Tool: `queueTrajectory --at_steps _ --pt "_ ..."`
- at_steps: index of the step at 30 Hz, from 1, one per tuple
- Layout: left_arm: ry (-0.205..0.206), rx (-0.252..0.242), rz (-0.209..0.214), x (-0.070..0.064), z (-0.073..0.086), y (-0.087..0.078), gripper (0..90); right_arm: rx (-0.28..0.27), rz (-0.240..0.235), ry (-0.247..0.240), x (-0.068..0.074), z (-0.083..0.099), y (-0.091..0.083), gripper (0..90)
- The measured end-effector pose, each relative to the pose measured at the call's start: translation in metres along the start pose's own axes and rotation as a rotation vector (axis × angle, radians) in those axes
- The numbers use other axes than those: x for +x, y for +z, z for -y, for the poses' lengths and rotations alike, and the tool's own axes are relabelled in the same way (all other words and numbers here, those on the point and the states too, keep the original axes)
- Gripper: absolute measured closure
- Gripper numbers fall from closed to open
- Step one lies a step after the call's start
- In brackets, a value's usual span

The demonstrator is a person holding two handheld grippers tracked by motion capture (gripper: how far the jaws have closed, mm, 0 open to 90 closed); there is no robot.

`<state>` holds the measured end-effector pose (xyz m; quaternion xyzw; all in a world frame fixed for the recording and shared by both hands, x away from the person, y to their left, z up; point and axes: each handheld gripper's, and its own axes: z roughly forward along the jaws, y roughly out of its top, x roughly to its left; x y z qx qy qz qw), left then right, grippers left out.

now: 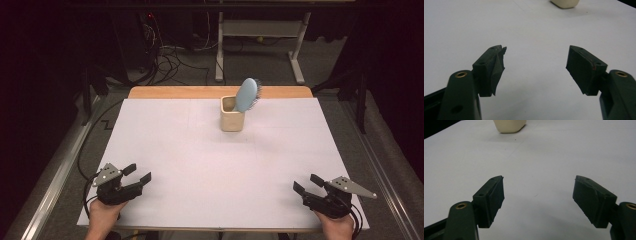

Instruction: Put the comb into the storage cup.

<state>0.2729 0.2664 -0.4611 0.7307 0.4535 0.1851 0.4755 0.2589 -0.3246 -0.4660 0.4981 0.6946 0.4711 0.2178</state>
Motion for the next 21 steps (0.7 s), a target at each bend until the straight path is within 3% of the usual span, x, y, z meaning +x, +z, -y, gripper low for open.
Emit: queueTrajectory --at_steps 12,21 --pt "0.001 -0.002 0.002 -0.0008 0.0001 -0.0006 30.9 0.032 0.008 -0.053 0.0079 0.0052 0.0019 25.9" --pt "-0.004 -0.006 0.0 -0.0006 0.0008 -0.0021 30.9 0.008 0.001 -0.021 0.0063 0.0065 -0.002 25.9"
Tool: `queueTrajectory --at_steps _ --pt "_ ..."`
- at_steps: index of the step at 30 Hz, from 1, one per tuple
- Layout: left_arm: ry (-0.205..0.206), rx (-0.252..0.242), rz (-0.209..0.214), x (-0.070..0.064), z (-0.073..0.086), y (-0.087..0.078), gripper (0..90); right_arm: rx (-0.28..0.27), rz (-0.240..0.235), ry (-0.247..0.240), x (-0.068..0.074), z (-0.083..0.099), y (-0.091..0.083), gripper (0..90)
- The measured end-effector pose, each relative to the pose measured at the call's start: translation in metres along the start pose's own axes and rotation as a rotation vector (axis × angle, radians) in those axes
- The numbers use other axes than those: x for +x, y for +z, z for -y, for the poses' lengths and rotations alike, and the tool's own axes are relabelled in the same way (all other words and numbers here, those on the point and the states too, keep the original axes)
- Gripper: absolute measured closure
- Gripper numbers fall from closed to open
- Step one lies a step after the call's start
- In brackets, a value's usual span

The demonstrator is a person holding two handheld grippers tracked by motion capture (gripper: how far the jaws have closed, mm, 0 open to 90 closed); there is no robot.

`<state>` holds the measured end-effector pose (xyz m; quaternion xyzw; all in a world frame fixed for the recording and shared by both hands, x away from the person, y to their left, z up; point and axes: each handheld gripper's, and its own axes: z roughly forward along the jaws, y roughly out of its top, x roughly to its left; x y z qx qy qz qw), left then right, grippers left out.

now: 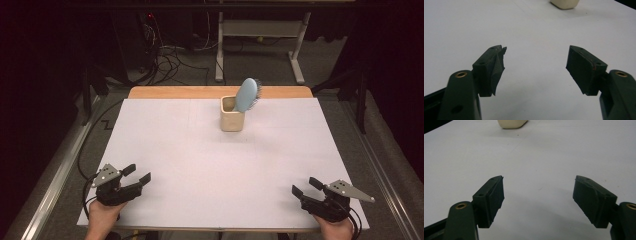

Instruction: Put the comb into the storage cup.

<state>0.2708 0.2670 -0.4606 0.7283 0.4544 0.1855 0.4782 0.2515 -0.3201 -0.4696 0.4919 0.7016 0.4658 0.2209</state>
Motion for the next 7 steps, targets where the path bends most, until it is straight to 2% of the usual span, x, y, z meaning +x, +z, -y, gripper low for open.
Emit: queueTrajectory --at_steps 7 --pt "0.0 0.004 -0.002 -0.0007 -0.0002 0.0009 30.9 -0.005 0.0 0.002 -0.0001 0.0003 -0.001 25.9"
